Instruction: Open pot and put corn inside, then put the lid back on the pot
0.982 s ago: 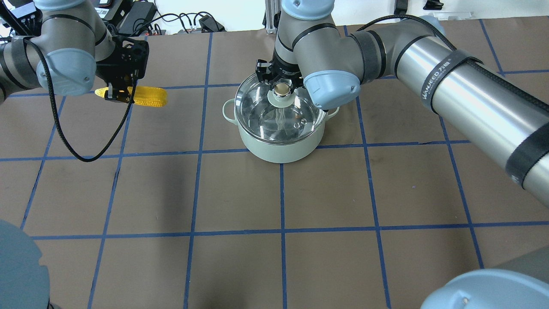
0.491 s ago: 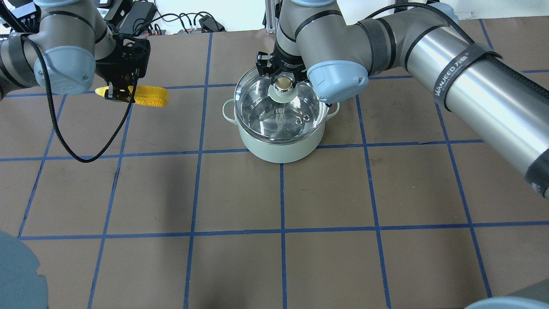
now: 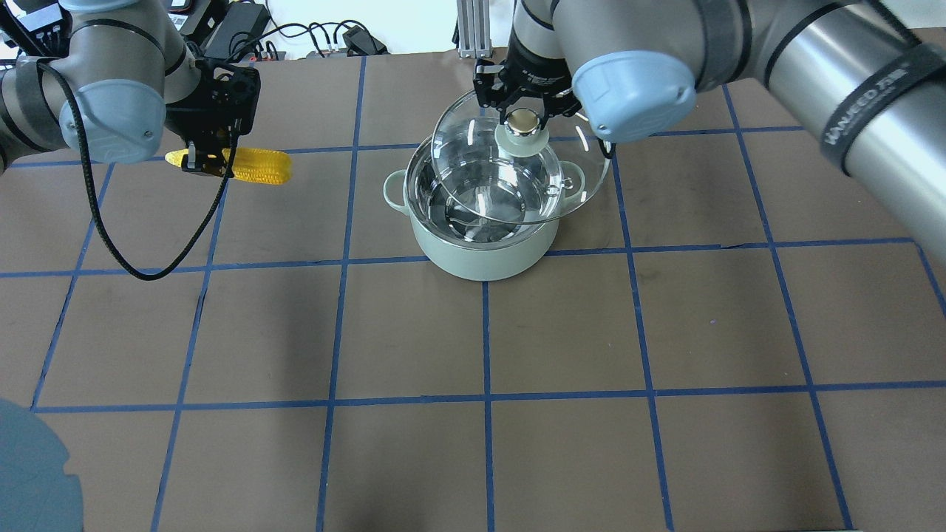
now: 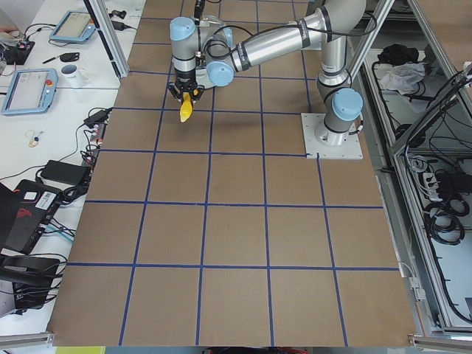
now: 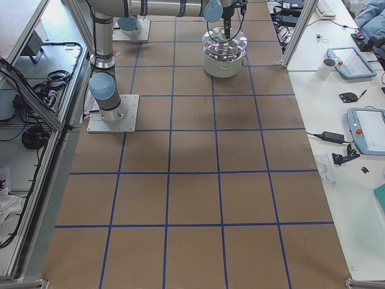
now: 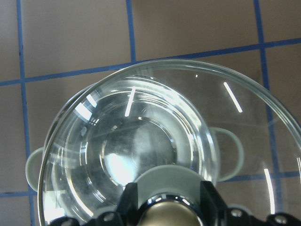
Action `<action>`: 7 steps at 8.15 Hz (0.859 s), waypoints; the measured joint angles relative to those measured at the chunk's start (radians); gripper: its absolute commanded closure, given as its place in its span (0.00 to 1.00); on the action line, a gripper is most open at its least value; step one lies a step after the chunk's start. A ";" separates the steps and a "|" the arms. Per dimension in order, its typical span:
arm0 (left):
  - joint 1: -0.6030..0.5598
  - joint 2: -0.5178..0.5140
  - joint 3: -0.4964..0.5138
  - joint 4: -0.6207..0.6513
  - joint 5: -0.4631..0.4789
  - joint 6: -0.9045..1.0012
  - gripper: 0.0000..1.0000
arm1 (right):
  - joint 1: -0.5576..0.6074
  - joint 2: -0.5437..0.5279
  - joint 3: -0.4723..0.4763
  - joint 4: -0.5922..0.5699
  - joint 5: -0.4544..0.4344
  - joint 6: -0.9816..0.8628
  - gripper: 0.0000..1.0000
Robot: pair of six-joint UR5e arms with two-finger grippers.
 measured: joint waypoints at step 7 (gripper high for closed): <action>-0.187 0.053 0.002 -0.013 -0.032 -0.152 1.00 | -0.243 -0.204 -0.007 0.369 -0.007 -0.376 0.59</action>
